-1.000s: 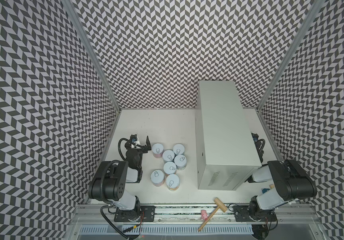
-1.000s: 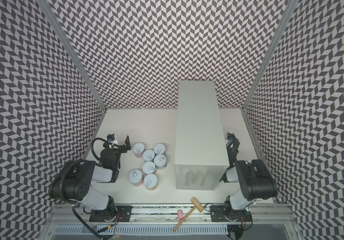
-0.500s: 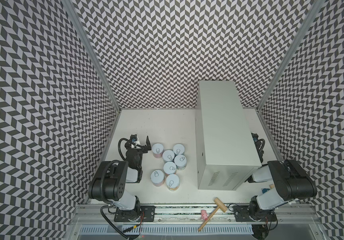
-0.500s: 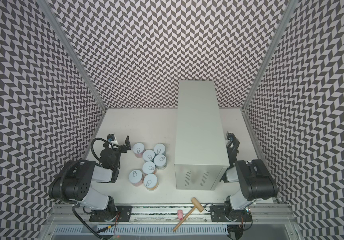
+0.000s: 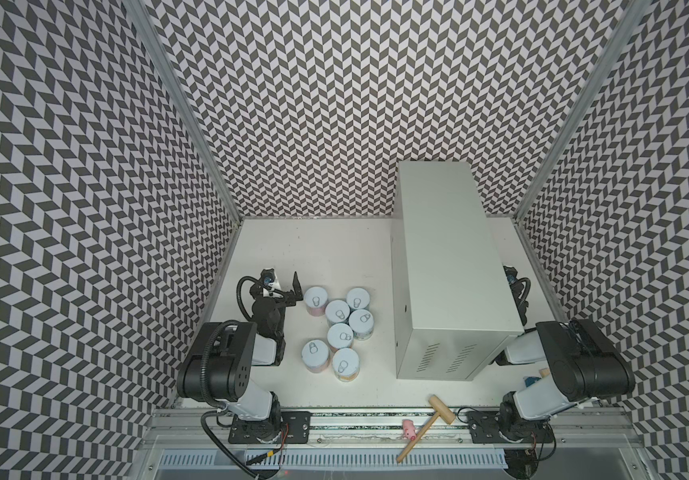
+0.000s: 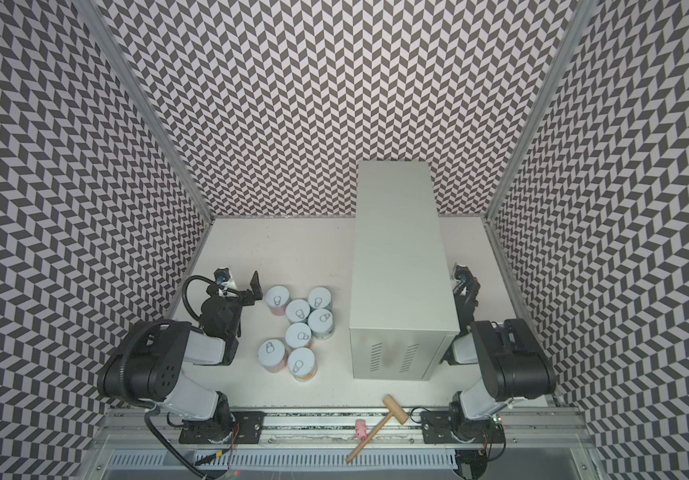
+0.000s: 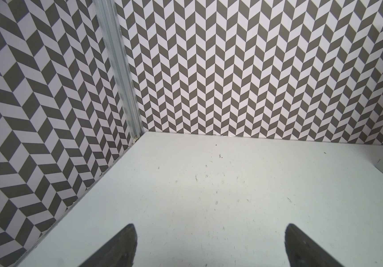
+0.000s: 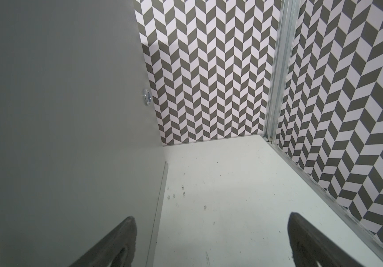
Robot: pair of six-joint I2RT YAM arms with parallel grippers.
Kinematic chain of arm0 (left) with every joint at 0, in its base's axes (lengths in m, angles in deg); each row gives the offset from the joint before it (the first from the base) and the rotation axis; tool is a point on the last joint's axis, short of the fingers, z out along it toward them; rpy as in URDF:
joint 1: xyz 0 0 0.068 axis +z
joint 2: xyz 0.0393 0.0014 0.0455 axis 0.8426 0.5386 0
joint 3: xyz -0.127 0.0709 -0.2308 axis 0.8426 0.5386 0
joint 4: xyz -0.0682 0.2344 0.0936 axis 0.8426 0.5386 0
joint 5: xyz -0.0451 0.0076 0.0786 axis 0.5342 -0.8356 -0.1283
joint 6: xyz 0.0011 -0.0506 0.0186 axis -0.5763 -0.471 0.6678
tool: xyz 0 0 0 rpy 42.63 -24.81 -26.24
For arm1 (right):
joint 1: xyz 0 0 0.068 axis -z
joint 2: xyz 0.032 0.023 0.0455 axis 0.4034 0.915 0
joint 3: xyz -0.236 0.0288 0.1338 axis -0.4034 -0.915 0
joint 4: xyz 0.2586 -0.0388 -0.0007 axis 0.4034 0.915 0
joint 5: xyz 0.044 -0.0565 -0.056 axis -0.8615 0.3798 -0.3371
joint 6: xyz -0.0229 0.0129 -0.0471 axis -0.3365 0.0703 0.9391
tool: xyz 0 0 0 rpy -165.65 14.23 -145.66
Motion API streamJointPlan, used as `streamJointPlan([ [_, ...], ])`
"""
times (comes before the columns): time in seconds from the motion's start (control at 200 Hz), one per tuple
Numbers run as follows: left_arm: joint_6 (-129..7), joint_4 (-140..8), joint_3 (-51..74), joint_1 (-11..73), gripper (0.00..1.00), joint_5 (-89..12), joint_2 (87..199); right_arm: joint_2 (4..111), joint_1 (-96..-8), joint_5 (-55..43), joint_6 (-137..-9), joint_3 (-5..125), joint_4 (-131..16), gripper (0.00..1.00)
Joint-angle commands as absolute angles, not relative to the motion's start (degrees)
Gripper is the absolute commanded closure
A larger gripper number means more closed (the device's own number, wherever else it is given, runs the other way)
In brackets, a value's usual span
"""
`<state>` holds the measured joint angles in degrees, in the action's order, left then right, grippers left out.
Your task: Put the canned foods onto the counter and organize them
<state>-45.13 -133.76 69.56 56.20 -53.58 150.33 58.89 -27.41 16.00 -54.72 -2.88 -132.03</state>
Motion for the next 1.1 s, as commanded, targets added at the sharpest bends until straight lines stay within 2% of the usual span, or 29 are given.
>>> streamJointPlan([
  [0.0, -44.6, -134.3, 69.1, 56.2, 0.0, -53.5, 150.2, 59.4, -28.2, 12.5, -54.1, -3.3, -135.3, 0.01],
  [0.255, -44.5, -134.7, 69.2, 56.0, 0.0, -53.8, 150.0, 59.4, -28.2, 12.6, -54.1, -3.3, -135.4, 0.01],
  [0.3, -44.4, -133.9, 68.6, 55.4, 0.0, -56.3, 149.3, 59.4, -28.2, 12.5, -54.1, -3.3, -135.4, 0.01],
  [0.386, -44.3, -118.6, 62.8, 54.1, 0.0, -58.3, 144.7, 59.4, -28.1, 12.6, -54.1, -3.3, -135.4, 0.01],
  [0.551, -44.5, -107.4, 56.3, 48.9, 0.0, -72.4, 144.1, 59.5, -28.2, 12.6, -54.3, -3.3, -135.1, 0.01],
  [0.796, -64.0, -74.6, 38.6, 45.9, 0.0, -84.1, 144.3, 59.5, -28.1, 12.9, -54.7, -3.1, -134.5, 0.01],
  [0.926, -75.8, -55.7, 29.1, 40.6, 0.0, -91.5, 144.1, 59.5, -28.2, 13.0, -54.8, -3.1, -134.4, 0.01],
  [1.011, -81.8, -43.2, 22.3, 37.6, 0.0, -93.1, 143.6, 59.6, -28.1, 13.0, -54.8, -3.1, -134.4, 0.01],
  [1.096, -83.8, -35.9, 17.8, 36.9, 0.0, -88.8, 142.7, 59.5, -28.2, 13.0, -54.8, -3.1, -134.4, 0.01],
])
